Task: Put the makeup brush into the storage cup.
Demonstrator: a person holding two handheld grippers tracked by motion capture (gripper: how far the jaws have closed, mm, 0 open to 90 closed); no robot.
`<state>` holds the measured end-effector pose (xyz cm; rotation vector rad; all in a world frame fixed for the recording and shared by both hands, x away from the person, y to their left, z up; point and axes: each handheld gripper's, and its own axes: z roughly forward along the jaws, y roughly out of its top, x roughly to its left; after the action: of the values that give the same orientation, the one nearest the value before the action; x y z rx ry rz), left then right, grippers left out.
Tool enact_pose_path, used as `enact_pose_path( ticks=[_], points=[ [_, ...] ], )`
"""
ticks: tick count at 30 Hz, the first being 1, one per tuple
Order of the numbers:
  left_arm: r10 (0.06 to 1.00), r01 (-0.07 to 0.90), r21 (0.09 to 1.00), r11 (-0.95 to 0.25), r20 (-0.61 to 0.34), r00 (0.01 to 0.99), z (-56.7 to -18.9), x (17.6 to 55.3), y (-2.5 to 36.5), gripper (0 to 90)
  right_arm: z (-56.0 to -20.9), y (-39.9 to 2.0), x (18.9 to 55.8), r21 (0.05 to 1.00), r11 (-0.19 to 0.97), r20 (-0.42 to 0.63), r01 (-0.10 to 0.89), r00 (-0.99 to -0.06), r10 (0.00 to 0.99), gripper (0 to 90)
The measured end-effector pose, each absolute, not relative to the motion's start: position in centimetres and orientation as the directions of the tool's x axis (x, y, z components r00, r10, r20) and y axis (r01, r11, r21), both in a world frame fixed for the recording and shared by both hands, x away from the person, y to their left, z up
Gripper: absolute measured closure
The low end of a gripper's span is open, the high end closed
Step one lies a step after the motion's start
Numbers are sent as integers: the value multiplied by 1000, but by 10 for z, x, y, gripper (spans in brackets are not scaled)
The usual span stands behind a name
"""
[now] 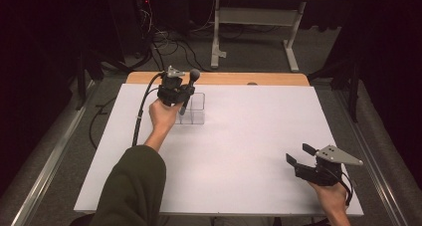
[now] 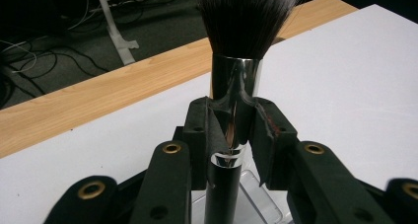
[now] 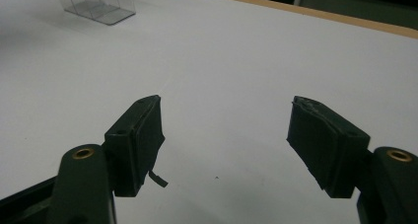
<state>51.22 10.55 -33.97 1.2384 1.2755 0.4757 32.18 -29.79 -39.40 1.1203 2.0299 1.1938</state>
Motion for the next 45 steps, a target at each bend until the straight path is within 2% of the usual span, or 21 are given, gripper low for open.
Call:
enact_pose_path(
  ticks=[33, 37, 45],
  points=[
    [836, 376, 866, 331, -453, 308, -343, 511, 103, 697, -394, -297, 322, 880, 277, -37, 386, -526, 850, 311],
    [839, 385, 867, 316, -445, 313, -343, 509, 101, 507, -394, -297, 322, 880, 280, -40, 383, -528, 848, 311],
    [835, 367, 873, 321, -444, 326, -334, 501, 100, 404, -394, -295, 322, 879, 279, -38, 386, -527, 849, 311]
  ],
)
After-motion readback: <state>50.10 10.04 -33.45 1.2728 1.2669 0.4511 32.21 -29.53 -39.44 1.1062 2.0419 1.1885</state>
